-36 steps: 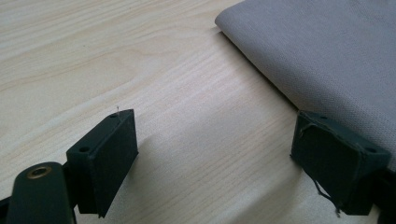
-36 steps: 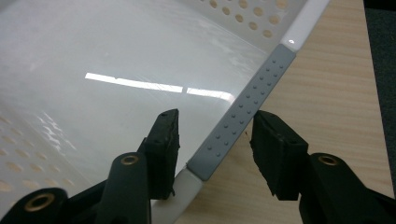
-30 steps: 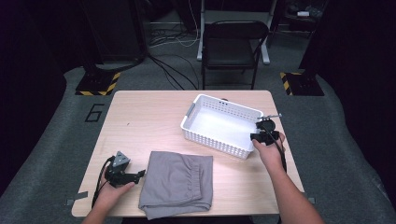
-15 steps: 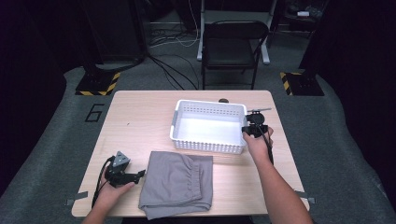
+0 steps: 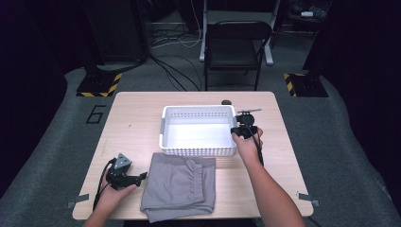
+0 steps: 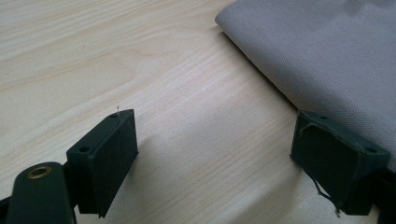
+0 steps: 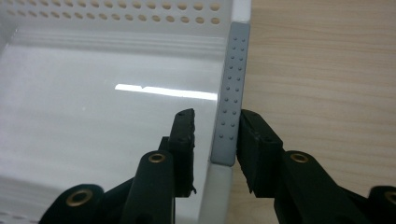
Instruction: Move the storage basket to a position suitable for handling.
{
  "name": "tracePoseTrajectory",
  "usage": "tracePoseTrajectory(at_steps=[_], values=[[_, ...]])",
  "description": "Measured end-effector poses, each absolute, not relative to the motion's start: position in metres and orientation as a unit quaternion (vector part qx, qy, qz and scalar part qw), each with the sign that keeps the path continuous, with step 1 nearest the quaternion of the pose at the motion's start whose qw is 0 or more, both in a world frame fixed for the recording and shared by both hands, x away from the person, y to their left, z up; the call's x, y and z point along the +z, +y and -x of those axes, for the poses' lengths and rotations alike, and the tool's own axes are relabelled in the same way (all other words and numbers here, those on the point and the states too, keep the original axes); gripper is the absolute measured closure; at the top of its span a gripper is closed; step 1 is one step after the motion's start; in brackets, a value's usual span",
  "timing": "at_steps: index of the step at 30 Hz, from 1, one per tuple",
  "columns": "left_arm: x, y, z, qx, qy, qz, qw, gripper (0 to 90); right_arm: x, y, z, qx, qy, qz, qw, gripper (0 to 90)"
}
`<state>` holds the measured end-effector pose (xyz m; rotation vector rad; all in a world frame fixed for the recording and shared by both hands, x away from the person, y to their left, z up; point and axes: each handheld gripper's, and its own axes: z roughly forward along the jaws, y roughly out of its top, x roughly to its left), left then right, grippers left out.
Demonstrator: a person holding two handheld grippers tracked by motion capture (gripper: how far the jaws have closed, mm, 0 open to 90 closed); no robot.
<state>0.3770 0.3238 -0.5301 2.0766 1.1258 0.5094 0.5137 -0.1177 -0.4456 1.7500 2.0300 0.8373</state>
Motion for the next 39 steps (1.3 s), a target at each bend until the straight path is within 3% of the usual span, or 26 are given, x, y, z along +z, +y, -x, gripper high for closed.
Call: tracePoseTrajectory(at_steps=[5,10,30,39], values=[[-0.53,0.324,-0.377,0.198,0.435,-0.804,0.353,14.3,-0.447,-0.102,-0.511,0.296,0.738,-0.586,0.155,68.9],[-0.529,0.324,-0.377,0.195,0.434,-0.806,0.352,14.3,-0.447,-0.085,-0.51,0.273,0.762,-0.559,0.181,68.7],[-0.53,0.322,-0.376,0.197,0.433,-0.804,0.356,14.4,-0.448,-0.088,-0.514,0.283,0.762,-0.554,0.181,68.6],[-0.53,0.322,-0.376,0.197,0.434,-0.803,0.358,15.0,-0.441,-0.09,-0.507,0.295,0.768,-0.542,0.171,59.1]])
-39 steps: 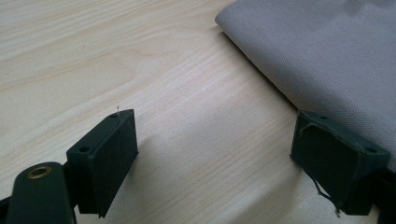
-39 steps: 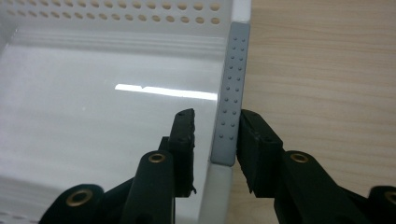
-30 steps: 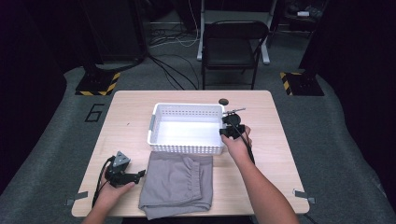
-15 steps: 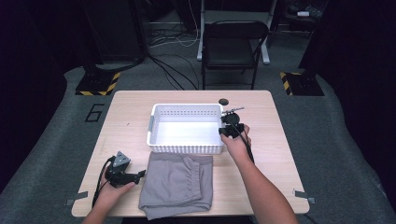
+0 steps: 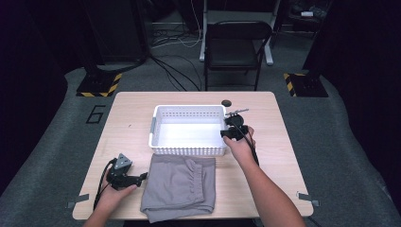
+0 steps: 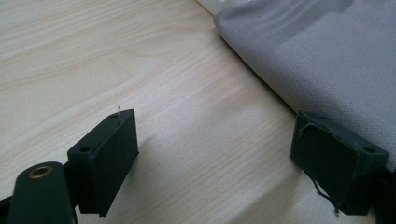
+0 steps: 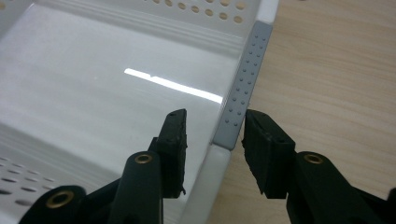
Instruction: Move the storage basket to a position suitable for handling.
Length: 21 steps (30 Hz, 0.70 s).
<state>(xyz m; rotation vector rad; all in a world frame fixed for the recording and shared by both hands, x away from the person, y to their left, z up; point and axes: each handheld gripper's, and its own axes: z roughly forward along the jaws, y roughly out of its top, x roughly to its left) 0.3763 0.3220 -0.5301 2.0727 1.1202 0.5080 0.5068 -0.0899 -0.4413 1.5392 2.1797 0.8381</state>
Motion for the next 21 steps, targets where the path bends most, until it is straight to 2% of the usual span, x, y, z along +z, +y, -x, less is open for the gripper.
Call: tracePoseTrajectory(at_steps=[10,14,21], values=[[-0.53,0.322,-0.375,0.196,0.434,-0.802,0.36,17.6,-0.42,-0.106,-0.48,0.32,0.774,-0.515,0.184,52.4],[-0.529,0.322,-0.376,0.194,0.432,-0.804,0.359,17.7,-0.417,-0.113,-0.465,0.327,0.776,-0.5,0.202,44.8],[-0.529,0.32,-0.376,0.194,0.433,-0.805,0.357,17.8,-0.415,-0.121,-0.443,0.351,0.782,-0.476,0.197,44.4]])
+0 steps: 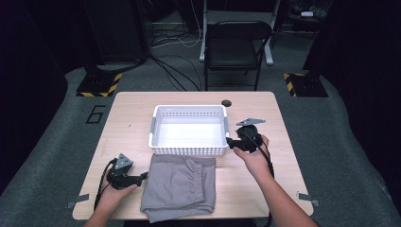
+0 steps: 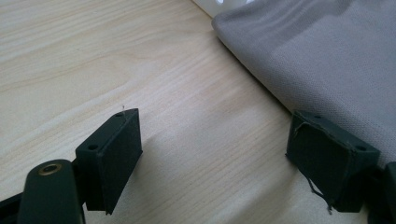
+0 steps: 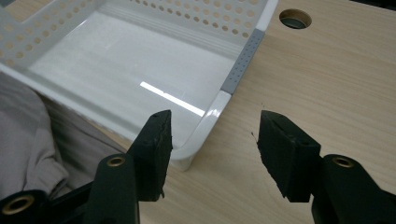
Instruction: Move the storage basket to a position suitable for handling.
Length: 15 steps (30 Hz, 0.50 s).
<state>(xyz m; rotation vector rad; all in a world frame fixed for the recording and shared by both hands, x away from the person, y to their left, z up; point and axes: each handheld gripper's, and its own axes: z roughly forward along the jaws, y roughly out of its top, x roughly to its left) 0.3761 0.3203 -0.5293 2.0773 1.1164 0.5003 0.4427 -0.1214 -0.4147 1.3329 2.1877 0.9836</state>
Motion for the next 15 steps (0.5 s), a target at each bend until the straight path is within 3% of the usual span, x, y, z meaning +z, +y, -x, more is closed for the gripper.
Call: tracePoseTrajectory(at_steps=[5,11,15], values=[[-0.529,0.319,-0.376,0.191,0.435,-0.805,0.357,16.7,-0.416,-0.124,-0.425,0.368,0.787,-0.46,0.185,44.9],[-0.53,0.317,-0.376,0.193,0.438,-0.798,0.366,16.9,-0.424,-0.125,-0.405,0.388,0.777,-0.462,0.178,33.7],[-0.528,0.316,-0.375,0.194,0.432,-0.805,0.358,22.2,-0.432,-0.123,-0.394,0.388,0.784,-0.455,0.165,34.3]])
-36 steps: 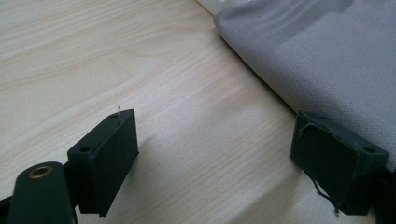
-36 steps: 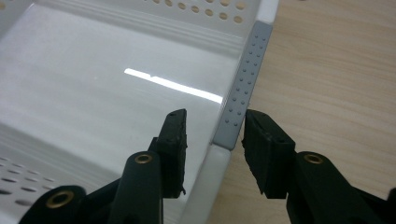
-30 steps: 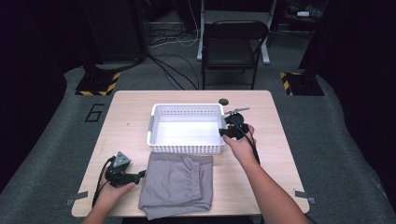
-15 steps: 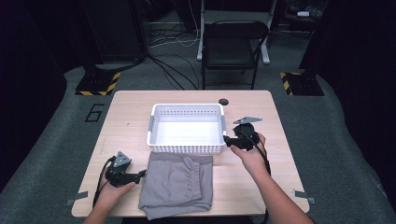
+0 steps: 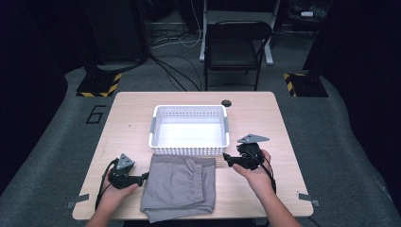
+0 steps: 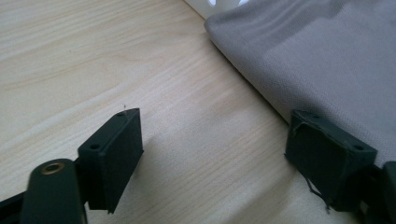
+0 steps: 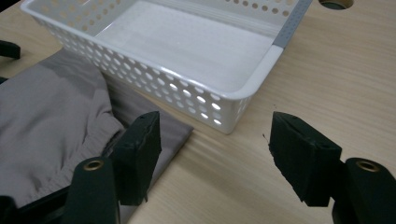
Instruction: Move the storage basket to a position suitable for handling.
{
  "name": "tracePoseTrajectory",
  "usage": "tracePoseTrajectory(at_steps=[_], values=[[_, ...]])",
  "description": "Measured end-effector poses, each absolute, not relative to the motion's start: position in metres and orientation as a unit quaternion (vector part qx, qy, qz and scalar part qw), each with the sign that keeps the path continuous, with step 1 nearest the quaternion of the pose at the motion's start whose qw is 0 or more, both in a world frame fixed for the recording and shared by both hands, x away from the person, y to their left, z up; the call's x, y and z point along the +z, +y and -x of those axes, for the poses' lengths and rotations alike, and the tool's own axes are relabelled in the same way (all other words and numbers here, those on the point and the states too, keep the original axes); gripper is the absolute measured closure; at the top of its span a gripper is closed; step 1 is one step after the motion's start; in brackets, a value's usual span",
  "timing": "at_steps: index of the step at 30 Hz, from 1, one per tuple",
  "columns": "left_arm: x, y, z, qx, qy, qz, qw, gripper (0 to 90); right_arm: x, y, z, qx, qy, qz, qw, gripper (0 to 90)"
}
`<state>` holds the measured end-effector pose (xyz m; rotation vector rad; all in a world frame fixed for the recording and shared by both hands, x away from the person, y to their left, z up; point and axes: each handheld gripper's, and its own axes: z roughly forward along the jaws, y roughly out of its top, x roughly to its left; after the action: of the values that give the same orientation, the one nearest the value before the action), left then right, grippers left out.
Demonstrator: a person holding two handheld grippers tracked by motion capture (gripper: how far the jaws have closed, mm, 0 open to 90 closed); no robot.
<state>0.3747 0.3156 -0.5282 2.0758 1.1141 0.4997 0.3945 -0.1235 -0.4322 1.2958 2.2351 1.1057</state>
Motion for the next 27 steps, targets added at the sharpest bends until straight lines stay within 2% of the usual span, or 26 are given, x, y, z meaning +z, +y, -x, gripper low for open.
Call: tracePoseTrajectory(at_steps=[5,11,16,21,27], values=[[-0.528,0.315,-0.374,0.191,0.433,-0.803,0.362,26.0,-0.442,-0.125,-0.388,0.394,0.787,-0.455,0.136,40.0],[-0.524,0.316,-0.373,0.174,0.454,-0.792,0.37,34.3,-0.453,-0.123,-0.38,0.394,0.784,-0.458,0.142,43.1],[-0.519,0.314,-0.37,0.164,0.463,-0.781,0.385,36.5,-0.46,-0.12,-0.373,0.381,0.792,-0.449,0.162,44.1],[-0.511,0.31,-0.364,0.15,0.465,-0.78,0.391,39.0,-0.468,-0.115,-0.368,0.37,0.797,-0.449,0.16,44.0],[-0.501,0.307,-0.355,0.149,0.484,-0.764,0.399,39.0,-0.474,-0.111,-0.363,0.369,0.804,-0.442,0.15,50.2]])
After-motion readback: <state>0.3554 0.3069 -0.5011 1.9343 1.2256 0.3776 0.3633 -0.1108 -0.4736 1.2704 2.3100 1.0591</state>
